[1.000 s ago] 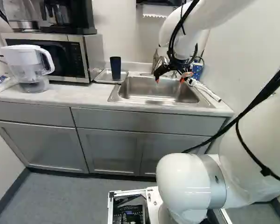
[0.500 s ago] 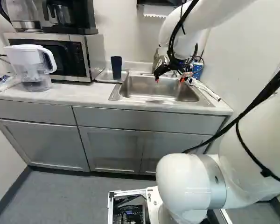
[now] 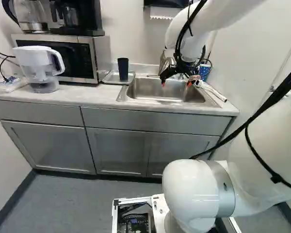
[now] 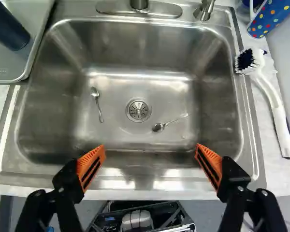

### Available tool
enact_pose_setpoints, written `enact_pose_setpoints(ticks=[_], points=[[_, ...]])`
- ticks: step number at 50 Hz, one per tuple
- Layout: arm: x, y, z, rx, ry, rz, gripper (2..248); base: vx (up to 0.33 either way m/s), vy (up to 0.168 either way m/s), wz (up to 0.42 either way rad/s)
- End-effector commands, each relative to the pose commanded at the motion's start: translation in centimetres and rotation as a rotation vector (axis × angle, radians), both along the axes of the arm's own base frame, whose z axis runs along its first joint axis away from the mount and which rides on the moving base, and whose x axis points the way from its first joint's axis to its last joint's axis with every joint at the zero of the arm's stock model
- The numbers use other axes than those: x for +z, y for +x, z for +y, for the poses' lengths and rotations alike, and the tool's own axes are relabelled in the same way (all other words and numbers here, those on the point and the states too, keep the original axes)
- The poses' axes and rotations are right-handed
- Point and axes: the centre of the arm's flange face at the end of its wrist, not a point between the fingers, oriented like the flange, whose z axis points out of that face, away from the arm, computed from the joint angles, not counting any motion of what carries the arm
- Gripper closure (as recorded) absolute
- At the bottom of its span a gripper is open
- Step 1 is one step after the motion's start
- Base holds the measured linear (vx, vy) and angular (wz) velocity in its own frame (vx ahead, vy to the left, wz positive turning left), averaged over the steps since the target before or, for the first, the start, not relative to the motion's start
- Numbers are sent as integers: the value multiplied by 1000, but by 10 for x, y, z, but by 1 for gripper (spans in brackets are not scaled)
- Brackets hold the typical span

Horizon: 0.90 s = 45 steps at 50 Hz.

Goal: Rinse the cup and place it in the tray

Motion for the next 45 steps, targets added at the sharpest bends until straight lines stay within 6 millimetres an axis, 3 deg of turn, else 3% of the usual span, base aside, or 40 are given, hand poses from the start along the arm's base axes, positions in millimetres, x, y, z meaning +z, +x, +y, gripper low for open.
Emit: enact_pose_setpoints(ticks=[45], points=[[0,0,0,0,0,0,3,-91,42,-4]])
